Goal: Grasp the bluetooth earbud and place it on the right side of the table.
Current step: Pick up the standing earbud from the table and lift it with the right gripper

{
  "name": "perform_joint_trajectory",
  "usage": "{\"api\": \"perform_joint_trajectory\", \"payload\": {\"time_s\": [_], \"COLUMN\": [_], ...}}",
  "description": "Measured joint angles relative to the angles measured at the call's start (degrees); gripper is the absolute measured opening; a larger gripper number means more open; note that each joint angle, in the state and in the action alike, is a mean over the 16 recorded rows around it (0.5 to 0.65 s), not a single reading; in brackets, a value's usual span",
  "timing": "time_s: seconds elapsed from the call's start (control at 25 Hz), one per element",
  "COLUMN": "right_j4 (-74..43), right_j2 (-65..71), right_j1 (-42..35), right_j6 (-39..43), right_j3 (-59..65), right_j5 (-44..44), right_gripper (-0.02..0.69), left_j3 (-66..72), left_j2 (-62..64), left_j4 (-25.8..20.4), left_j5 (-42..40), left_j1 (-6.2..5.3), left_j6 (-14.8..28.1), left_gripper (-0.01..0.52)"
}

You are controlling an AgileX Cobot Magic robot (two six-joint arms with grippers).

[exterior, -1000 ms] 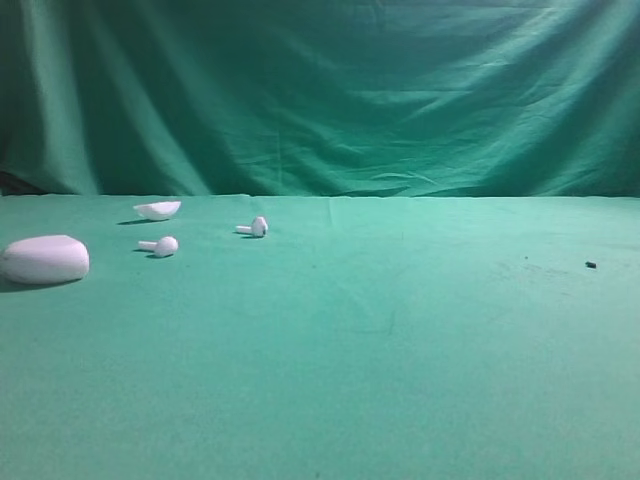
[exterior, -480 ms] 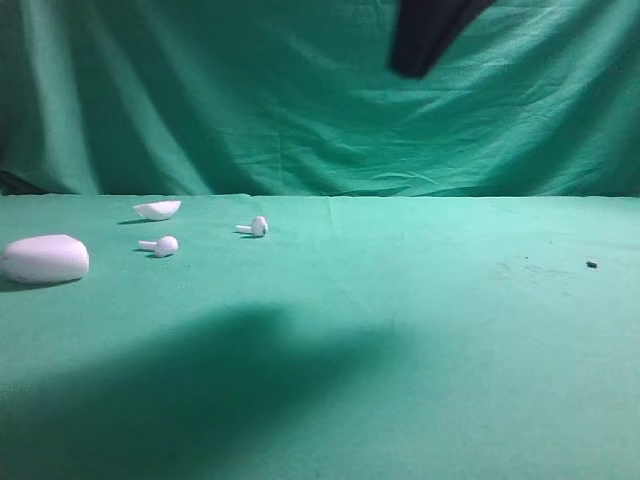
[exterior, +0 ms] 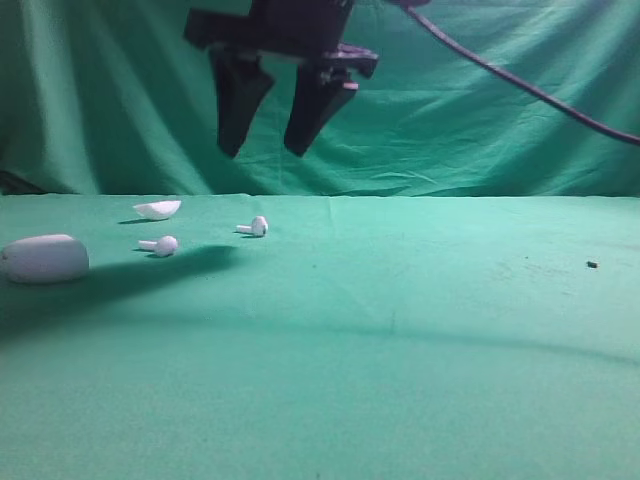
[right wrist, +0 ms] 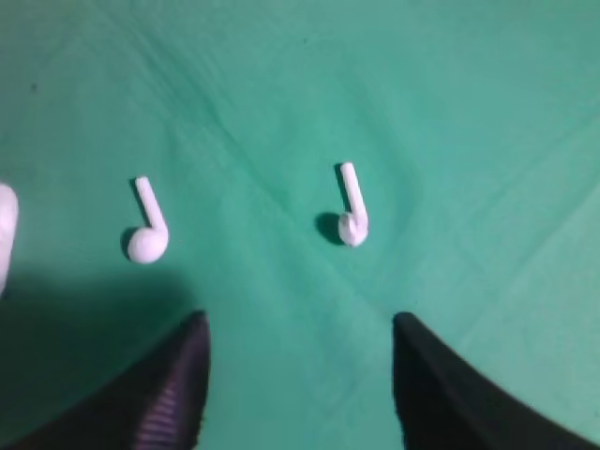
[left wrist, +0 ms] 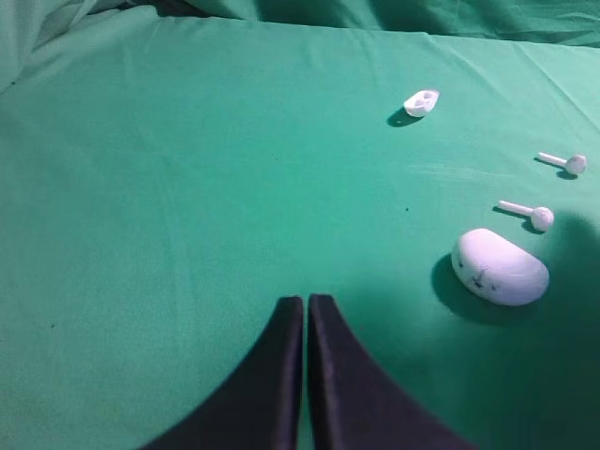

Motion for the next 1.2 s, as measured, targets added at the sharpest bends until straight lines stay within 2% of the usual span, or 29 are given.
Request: {"api": "perform_joint_trajectory", "payload": {"time_s": [0.24,0.68,0.84,1.2], "right_j4": [-1.55,-3.11,-3.15,-3.27], "right_j2": [9.01,16.36,17.05,17.61], "right_j1": [0.35,0.35,0.35,0.35], "right_j6": [2.07,4.16,4.72,5.83], "right_j3": [-9.70,-15.85,-16.11,-17.05], "right_j5": [2.94,2.70,1.94,2.54], "right_gripper": [0.474,0.485,0.428,0.199], "left_j3": [0.00,0.00,0.00,0.00], "left_j2": [0.00,0.00,0.00,0.00], "left_j4": [0.00,0.00,0.00,0.00], "left_j5": [0.00,0.00,0.00,0.00], "left_j1": [0.00,0.00,0.00,0.00], "left_j6": [0.00,0.00,0.00,0.00], "left_gripper": [0.000,0.000,0.000,0.000]}}
